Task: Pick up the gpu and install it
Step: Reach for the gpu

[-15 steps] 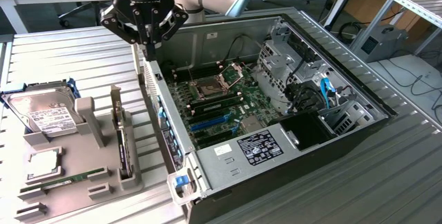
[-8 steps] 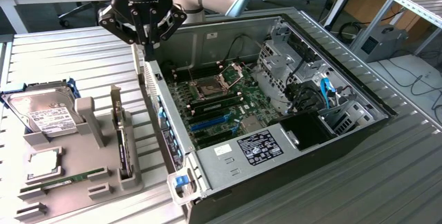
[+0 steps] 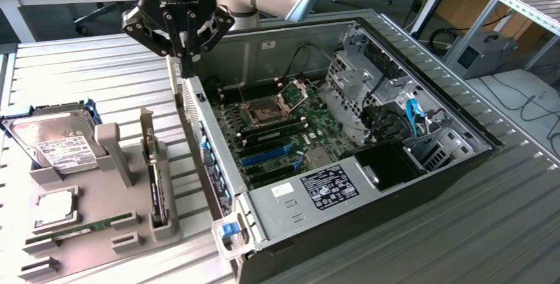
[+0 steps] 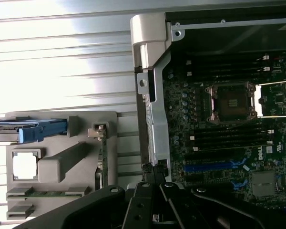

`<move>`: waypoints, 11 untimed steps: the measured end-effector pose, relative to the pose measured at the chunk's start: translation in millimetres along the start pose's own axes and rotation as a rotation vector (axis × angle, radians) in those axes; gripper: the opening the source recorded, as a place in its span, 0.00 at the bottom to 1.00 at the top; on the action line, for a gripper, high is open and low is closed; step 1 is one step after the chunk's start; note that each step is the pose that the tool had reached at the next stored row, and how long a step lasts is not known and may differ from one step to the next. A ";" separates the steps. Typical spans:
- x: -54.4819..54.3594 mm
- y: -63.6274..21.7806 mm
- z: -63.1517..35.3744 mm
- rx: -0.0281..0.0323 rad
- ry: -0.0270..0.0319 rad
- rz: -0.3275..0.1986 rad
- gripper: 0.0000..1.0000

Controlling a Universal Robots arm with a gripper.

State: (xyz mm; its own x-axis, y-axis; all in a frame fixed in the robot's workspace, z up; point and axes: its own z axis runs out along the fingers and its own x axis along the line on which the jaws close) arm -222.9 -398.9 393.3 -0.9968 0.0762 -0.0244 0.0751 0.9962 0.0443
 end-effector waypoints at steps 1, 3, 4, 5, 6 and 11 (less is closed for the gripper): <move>0.4 0.0 0.0 0.0000 0.0000 0.000 0.11; 1.1 -0.1 0.0 -0.0001 0.0000 0.000 0.11; 1.5 -0.1 0.0 -0.0001 -0.0001 0.000 0.11; 2.0 -0.2 0.0 -0.0001 -0.0001 0.000 0.11; 2.4 -0.2 0.0 -0.0001 -0.0001 0.000 0.11; 4.5 -0.3 -0.1 0.0000 0.0000 0.000 0.11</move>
State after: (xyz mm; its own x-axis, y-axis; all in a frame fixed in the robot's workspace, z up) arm -227.4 -398.9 393.3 -0.9968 0.0762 -0.0245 0.0751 0.9962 0.0443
